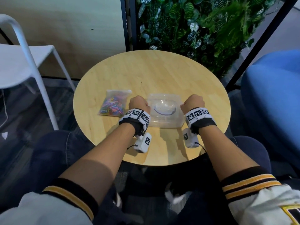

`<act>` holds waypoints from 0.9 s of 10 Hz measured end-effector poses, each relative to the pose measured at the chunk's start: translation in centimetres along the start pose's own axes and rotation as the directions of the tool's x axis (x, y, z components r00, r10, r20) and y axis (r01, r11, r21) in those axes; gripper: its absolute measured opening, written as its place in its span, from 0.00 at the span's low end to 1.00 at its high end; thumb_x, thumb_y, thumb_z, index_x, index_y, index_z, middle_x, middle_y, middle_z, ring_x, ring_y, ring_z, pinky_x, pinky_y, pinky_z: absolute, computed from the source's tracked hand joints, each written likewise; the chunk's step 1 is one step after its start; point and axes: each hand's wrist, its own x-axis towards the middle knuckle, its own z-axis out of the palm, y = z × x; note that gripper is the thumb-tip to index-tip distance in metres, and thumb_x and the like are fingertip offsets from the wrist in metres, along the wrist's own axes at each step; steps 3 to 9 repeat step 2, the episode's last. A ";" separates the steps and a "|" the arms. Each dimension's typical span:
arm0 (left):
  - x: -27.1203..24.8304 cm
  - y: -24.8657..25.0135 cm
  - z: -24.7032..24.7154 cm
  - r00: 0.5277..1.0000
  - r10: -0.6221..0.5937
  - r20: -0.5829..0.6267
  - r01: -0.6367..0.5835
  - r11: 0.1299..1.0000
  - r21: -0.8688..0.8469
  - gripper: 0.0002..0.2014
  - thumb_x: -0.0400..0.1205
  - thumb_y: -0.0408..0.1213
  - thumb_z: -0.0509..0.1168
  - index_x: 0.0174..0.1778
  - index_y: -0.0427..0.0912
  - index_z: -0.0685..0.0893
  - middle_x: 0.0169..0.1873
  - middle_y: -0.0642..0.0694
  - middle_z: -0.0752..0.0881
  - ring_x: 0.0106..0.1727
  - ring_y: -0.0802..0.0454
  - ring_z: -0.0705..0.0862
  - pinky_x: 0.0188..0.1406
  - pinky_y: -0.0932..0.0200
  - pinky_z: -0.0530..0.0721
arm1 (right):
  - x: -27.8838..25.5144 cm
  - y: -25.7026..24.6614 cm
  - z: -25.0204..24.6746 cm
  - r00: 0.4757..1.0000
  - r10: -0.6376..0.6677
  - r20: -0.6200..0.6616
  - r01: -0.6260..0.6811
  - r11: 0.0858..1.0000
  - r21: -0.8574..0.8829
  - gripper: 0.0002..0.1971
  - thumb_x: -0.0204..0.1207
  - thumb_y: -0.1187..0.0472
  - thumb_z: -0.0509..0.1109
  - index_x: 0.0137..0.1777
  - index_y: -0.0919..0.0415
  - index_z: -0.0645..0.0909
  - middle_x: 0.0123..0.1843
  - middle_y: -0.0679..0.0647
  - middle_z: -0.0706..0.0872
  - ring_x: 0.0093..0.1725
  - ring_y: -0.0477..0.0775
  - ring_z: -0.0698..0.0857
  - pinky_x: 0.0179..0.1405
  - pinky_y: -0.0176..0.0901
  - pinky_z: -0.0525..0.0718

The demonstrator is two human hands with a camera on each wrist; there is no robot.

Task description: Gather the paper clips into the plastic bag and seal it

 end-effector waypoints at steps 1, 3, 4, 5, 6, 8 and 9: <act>1.4 0.0 -0.9 0.998 0.031 0.063 -0.034 0.998 0.048 0.04 0.75 0.38 0.75 0.39 0.41 0.90 0.43 0.44 0.92 0.46 0.44 0.90 0.45 0.58 0.86 | 2.6 -1.0 -1.5 0.990 -0.024 0.141 0.055 0.974 -0.219 0.18 0.75 0.59 0.73 0.27 0.65 0.75 0.26 0.58 0.79 0.24 0.56 0.77 0.18 0.39 0.70; 3.3 -1.3 -1.5 0.991 0.043 0.130 -0.058 0.992 0.114 0.10 0.78 0.51 0.71 0.44 0.49 0.91 0.42 0.50 0.91 0.45 0.47 0.88 0.50 0.54 0.87 | 6.2 -3.9 -3.9 0.941 -0.092 0.324 0.169 0.961 -0.218 0.18 0.77 0.48 0.74 0.47 0.67 0.86 0.41 0.60 0.90 0.40 0.61 0.88 0.38 0.53 0.88; 3.3 -1.3 -1.5 0.991 0.043 0.130 -0.058 0.992 0.114 0.10 0.78 0.51 0.71 0.44 0.49 0.91 0.42 0.50 0.91 0.45 0.47 0.88 0.50 0.54 0.87 | 6.2 -3.9 -3.9 0.941 -0.092 0.324 0.169 0.961 -0.218 0.18 0.77 0.48 0.74 0.47 0.67 0.86 0.41 0.60 0.90 0.40 0.61 0.88 0.38 0.53 0.88; 3.3 -1.3 -1.5 0.991 0.043 0.130 -0.058 0.992 0.114 0.10 0.78 0.51 0.71 0.44 0.49 0.91 0.42 0.50 0.91 0.45 0.47 0.88 0.50 0.54 0.87 | 6.2 -3.9 -3.9 0.941 -0.092 0.324 0.169 0.961 -0.218 0.18 0.77 0.48 0.74 0.47 0.67 0.86 0.41 0.60 0.90 0.40 0.61 0.88 0.38 0.53 0.88; 3.3 -1.3 -1.5 0.991 0.043 0.130 -0.058 0.992 0.114 0.10 0.78 0.51 0.71 0.44 0.49 0.91 0.42 0.50 0.91 0.45 0.47 0.88 0.50 0.54 0.87 | 6.2 -3.9 -3.9 0.941 -0.092 0.324 0.169 0.961 -0.218 0.18 0.77 0.48 0.74 0.47 0.67 0.86 0.41 0.60 0.90 0.40 0.61 0.88 0.38 0.53 0.88; 3.3 -1.3 -1.5 0.991 0.043 0.130 -0.058 0.992 0.114 0.10 0.78 0.51 0.71 0.44 0.49 0.91 0.42 0.50 0.91 0.45 0.47 0.88 0.50 0.54 0.87 | 6.2 -3.9 -3.9 0.941 -0.092 0.324 0.169 0.961 -0.218 0.18 0.77 0.48 0.74 0.47 0.67 0.86 0.41 0.60 0.90 0.40 0.61 0.88 0.38 0.53 0.88; 3.3 -1.3 -1.5 0.991 0.043 0.130 -0.058 0.992 0.114 0.10 0.78 0.51 0.71 0.44 0.49 0.91 0.42 0.50 0.91 0.45 0.47 0.88 0.50 0.54 0.87 | 6.2 -3.9 -3.9 0.941 -0.092 0.324 0.169 0.961 -0.218 0.18 0.77 0.48 0.74 0.47 0.67 0.86 0.41 0.60 0.90 0.40 0.61 0.88 0.38 0.53 0.88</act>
